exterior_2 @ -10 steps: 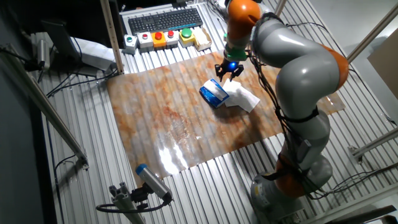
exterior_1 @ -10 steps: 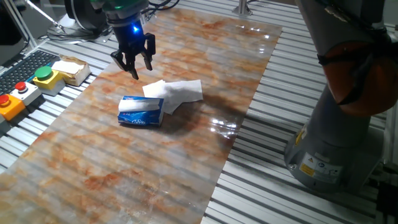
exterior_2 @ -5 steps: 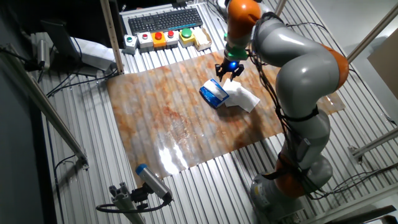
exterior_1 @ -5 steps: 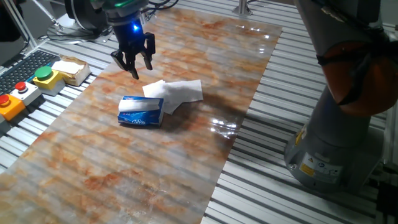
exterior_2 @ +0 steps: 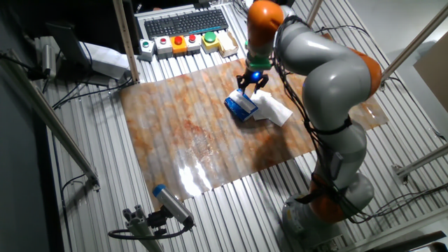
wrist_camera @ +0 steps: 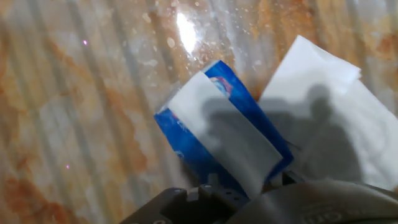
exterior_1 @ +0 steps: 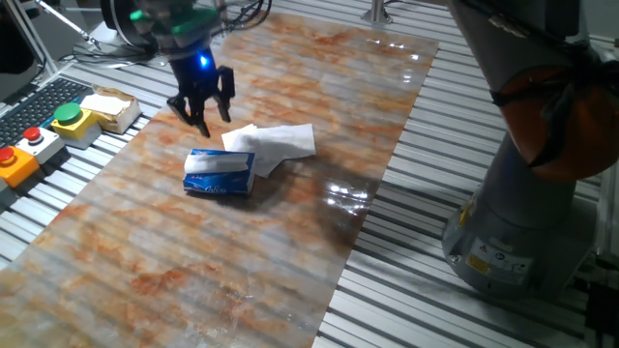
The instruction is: Pull out a napkin
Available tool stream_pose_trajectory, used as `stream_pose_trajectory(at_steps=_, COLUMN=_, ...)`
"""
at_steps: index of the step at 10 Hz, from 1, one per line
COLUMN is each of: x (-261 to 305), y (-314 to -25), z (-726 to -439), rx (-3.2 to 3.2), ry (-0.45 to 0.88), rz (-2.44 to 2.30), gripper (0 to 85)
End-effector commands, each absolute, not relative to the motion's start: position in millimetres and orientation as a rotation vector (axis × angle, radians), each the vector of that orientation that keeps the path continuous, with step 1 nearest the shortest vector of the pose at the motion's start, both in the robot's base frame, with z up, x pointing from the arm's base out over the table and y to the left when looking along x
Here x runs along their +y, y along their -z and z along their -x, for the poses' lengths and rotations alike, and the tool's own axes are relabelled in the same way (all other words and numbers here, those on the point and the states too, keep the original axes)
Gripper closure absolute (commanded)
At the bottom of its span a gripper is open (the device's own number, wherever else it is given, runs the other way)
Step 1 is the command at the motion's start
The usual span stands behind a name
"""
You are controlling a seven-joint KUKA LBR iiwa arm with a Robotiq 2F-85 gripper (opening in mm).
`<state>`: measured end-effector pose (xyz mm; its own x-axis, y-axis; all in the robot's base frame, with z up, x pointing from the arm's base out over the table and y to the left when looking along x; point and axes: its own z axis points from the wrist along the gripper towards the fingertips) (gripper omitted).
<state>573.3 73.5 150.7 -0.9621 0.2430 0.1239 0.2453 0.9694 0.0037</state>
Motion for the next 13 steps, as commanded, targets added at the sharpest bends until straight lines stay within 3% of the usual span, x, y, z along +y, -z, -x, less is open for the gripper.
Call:
stream_pose_trajectory(at_steps=1, x=73, y=-142, z=-577, rx=-2.998, ry=0.028, rz=0.367, gripper=34.0)
stream_pose_trajectory(at_steps=5, x=77, y=-108, z=-582, rx=-3.02, ry=0.045, rz=0.382, gripper=34.0)
stream_pose_trajectory(at_steps=13, x=85, y=-84, z=-577, rx=-3.051, ry=0.021, rz=0.369, gripper=34.0)
